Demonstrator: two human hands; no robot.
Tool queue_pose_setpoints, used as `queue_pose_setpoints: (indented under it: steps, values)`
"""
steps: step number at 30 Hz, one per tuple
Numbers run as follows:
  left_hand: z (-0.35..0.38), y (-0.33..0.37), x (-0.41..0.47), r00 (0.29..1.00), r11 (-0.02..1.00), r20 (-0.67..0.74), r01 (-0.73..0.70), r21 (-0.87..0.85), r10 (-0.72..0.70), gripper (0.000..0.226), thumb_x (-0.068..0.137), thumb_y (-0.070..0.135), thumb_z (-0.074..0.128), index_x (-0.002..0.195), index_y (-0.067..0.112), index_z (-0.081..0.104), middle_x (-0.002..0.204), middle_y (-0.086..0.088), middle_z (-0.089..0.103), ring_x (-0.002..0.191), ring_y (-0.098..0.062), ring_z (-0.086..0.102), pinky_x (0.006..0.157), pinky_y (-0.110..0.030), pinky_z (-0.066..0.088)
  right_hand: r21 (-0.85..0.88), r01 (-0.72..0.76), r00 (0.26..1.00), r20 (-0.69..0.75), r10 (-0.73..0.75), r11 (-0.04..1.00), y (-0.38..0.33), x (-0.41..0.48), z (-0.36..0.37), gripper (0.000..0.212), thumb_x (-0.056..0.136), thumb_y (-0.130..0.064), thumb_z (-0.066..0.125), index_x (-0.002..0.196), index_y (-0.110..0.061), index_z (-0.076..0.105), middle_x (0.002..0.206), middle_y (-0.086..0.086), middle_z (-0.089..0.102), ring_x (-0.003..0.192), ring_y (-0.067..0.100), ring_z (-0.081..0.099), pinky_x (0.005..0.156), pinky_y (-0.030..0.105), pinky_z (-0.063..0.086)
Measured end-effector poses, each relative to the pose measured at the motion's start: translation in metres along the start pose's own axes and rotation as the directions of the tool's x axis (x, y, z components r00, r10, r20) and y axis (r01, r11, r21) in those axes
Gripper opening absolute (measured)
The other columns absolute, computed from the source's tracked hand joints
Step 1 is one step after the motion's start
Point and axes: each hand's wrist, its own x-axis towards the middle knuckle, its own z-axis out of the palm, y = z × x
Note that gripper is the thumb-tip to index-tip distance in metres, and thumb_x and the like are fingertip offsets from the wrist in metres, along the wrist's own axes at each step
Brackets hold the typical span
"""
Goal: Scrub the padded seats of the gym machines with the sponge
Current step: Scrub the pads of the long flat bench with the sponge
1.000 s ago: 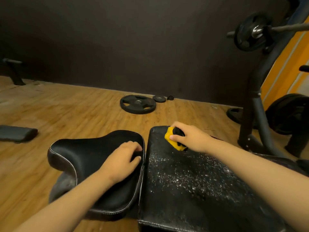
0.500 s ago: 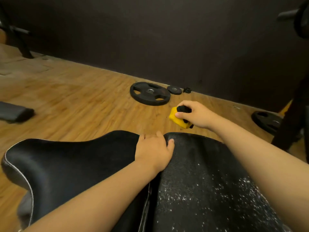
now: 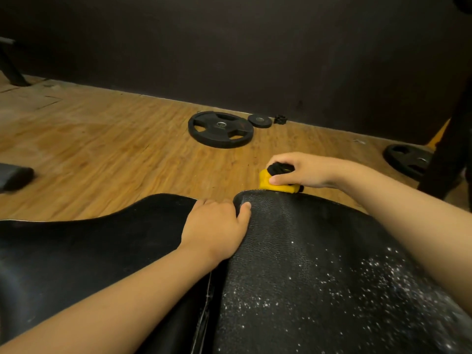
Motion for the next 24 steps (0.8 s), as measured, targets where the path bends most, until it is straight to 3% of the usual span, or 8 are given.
queue_pose_setpoints:
  steps: [3,8,16,20,24]
  values:
    - [0.001,0.000,0.001,1.000,0.999,-0.021,0.003,-0.035,-0.004,0.050,0.102,0.048,0.018,0.083,0.016,0.051,0.066,0.004,0.038,0.081,-0.021,0.047,0.089,-0.032,0.032,0.017,-0.077,0.997,0.002,0.077,0.997,0.019,-0.015,-0.009,0.013,0.091,-0.031,0.063,0.102,-0.027,0.060,0.099,-0.002,0.060,0.092,0.016,0.057,0.080,0.031,0.046]
    - [0.001,0.003,0.001,0.999,0.998,-0.026,0.031,-0.054,-0.032,0.049,0.102,0.048,0.018,0.087,0.015,0.051,0.070,0.003,0.036,0.088,-0.023,0.049,0.090,-0.032,0.032,-0.016,-0.014,0.999,-0.048,0.013,1.000,-0.008,0.007,0.011,0.019,0.093,-0.033,0.060,0.111,-0.027,0.059,0.104,-0.008,0.058,0.091,0.007,0.054,0.074,0.024,0.042]
    - [0.004,0.001,0.001,0.999,1.000,-0.052,-0.001,0.009,0.001,0.054,0.102,0.048,0.020,0.092,0.010,0.057,0.093,-0.013,0.064,0.096,-0.029,0.055,0.092,-0.036,0.033,-0.088,0.100,0.989,0.113,-0.090,0.991,-0.058,0.052,0.042,0.024,0.092,-0.032,0.062,0.113,-0.021,0.060,0.107,-0.006,0.061,0.096,0.012,0.057,0.080,0.028,0.043]
    - [0.003,0.000,0.002,0.999,1.000,-0.045,-0.007,-0.025,0.006,0.054,0.102,0.048,0.020,0.089,0.012,0.058,0.085,-0.008,0.060,0.091,-0.026,0.051,0.091,-0.035,0.032,-0.113,0.008,0.997,0.080,0.001,0.994,-0.030,0.037,0.022,0.011,0.092,-0.034,0.061,0.102,-0.031,0.057,0.099,-0.011,0.057,0.094,0.015,0.056,0.080,0.034,0.049]
    - [0.000,0.000,0.001,0.999,0.998,-0.038,-0.003,-0.056,0.001,0.050,0.102,0.048,0.020,0.081,0.015,0.050,0.068,0.001,0.040,0.081,-0.020,0.040,0.089,-0.033,0.031,-0.107,-0.181,0.980,0.062,0.188,0.978,0.027,-0.001,-0.004,0.004,0.093,-0.031,0.060,0.097,-0.031,0.058,0.098,-0.004,0.059,0.090,0.018,0.056,0.079,0.035,0.047]
